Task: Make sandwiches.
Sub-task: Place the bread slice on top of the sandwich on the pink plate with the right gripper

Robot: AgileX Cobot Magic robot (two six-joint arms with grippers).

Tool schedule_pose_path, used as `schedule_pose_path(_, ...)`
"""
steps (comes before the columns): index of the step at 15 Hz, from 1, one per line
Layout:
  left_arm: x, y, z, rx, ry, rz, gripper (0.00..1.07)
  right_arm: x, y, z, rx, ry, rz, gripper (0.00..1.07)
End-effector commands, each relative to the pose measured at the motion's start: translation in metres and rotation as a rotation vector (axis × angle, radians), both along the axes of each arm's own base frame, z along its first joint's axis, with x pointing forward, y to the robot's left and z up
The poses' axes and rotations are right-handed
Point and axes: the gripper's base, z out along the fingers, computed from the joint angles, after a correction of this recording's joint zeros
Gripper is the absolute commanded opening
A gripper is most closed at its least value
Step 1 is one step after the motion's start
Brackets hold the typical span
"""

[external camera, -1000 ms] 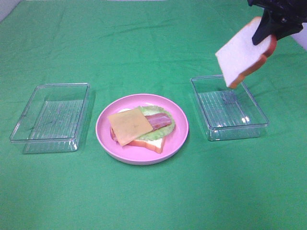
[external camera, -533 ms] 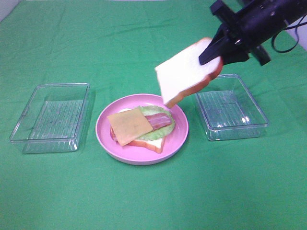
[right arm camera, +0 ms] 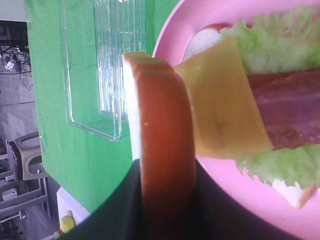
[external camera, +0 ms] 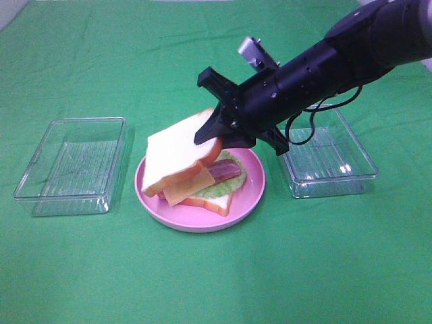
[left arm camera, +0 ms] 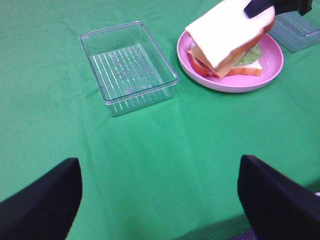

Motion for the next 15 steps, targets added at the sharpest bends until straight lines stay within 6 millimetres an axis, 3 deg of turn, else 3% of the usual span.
schedule_pose_path(1,-0.001,0.0,0.001,-0.004,-0.016,-0.002,0.8,0.002,0.006,-0.018,0.001,0.024,-0.04,0.0)
schedule_pose_path(3,-0.001,0.0,0.001,-0.004,-0.016,-0.002,0.8,0.005,0.004,-0.028,-0.019,0.036,-0.059,0.0)
schedule_pose_path(5,-0.001,0.0,0.001,-0.004,-0.016,-0.002,0.8,0.006,0.004,-0.029,-0.024,0.031,-0.062,0.12)
schedule_pose_path(8,-0.001,0.0,0.001,-0.004,-0.016,-0.002,0.8,0.006,0.002,-0.029,-0.051,0.01,-0.043,0.57)
schedule_pose_path(9,-0.001,0.0,0.001,-0.004,-0.016,-0.002,0.8,0.006,0.001,-0.03,-0.071,-0.007,-0.03,0.65)
schedule_pose_path(11,-0.001,0.0,0.001,-0.004,-0.016,-0.002,0.8,0.006,-0.002,-0.028,-0.11,-0.027,-0.002,0.66)
schedule_pose_path(13,-0.001,0.0,0.001,-0.005,-0.015,-0.001,0.8,0.007,-0.015,-0.014,-0.199,-0.077,0.008,0.69)
schedule_pose_path(15,-0.001,0.0,0.001,-0.005,-0.015,-0.001,0.8,0.006,-0.041,0.01,-0.305,-0.116,0.012,0.69)
